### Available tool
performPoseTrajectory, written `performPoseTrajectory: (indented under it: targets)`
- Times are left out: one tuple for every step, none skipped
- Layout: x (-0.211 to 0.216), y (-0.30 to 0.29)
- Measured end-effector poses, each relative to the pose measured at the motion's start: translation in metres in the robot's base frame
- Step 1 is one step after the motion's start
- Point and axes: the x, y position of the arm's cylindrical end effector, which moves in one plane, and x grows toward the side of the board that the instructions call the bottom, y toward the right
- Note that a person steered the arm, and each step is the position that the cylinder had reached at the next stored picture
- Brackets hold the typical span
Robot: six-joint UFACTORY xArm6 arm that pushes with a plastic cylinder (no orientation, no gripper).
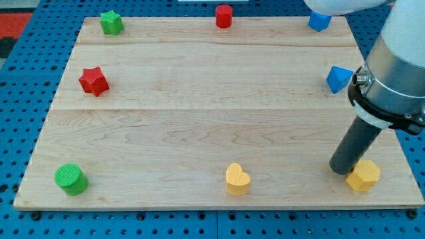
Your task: Slide the red star to the top center
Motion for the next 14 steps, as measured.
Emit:
performPoseTrajectory:
  targets:
    - [0.000,0.000]
    - [-0.004,0.000]
    - [-0.034,-0.014]
    - [-0.083,-0.044]
    - [-0.132,-0.108]
    - [-0.135,-0.187]
    - [-0.133,-0.288]
    - [-0.133,-0.403]
    - [-0.145,-0.477]
    - [-0.176,-0.462]
    - [-0.196,-0.371]
    - [-0.199,-0.337]
    - [-0.175,-0.394]
    - [-0.126,-0.406]
